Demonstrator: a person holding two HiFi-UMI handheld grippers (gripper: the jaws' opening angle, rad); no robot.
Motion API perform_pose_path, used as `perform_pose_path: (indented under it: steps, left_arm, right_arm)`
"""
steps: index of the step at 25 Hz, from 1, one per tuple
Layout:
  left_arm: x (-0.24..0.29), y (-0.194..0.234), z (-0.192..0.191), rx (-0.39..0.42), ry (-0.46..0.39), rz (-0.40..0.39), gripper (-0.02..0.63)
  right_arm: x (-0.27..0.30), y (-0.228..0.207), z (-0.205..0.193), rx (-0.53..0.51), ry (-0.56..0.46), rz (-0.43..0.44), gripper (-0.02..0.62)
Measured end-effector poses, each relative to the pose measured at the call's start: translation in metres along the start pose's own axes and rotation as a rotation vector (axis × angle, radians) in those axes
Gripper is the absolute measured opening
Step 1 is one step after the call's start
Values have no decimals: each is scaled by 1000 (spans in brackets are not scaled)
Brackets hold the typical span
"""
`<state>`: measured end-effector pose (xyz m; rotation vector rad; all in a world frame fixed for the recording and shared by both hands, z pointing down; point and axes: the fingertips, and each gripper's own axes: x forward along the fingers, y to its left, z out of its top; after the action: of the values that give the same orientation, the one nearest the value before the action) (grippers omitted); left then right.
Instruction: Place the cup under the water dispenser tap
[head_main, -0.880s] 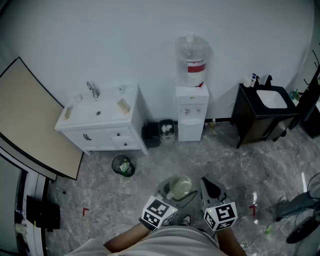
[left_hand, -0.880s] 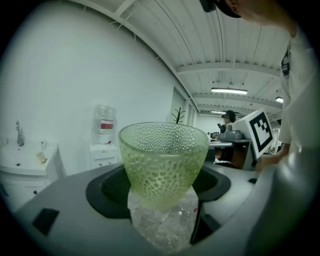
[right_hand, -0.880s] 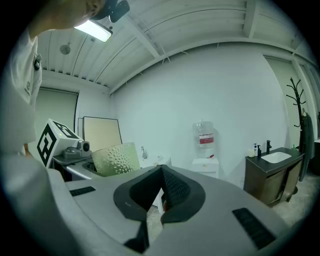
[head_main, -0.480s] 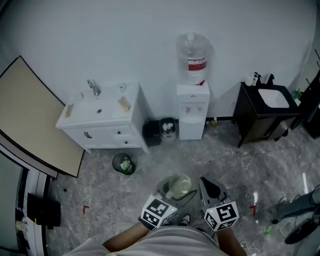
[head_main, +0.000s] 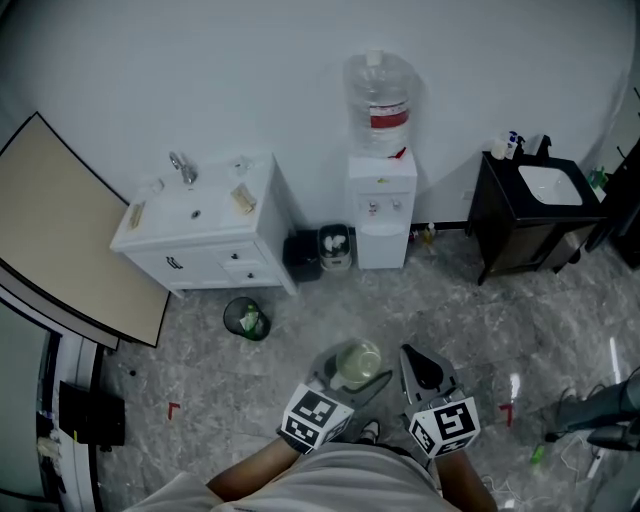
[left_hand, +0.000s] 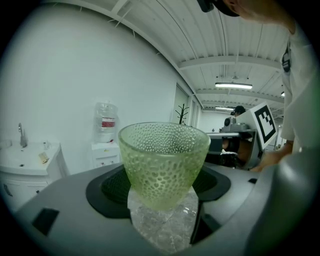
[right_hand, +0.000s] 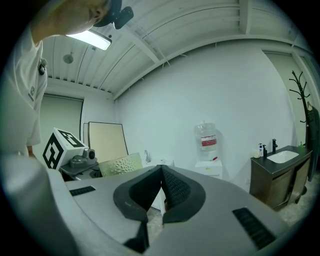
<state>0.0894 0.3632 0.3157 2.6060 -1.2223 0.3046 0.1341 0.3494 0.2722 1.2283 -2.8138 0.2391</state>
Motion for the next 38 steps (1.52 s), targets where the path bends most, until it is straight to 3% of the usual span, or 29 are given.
perform_pose_path:
  steps: [8, 14, 30, 38]
  left_arm:
    - [27, 18, 3, -11, 16, 12, 367]
    - [61, 61, 6, -31, 19, 9, 367]
    - [219, 266, 45, 73, 51, -98, 367]
    - [303, 351, 34, 85, 36, -75, 367]
  right_arm:
    - [19, -25, 0, 19, 0, 2, 15]
    - [63, -53, -7, 35, 19, -13, 15]
    - [289, -177, 23, 77, 16, -116, 15]
    - [367, -240, 12, 79, 30, -131, 15]
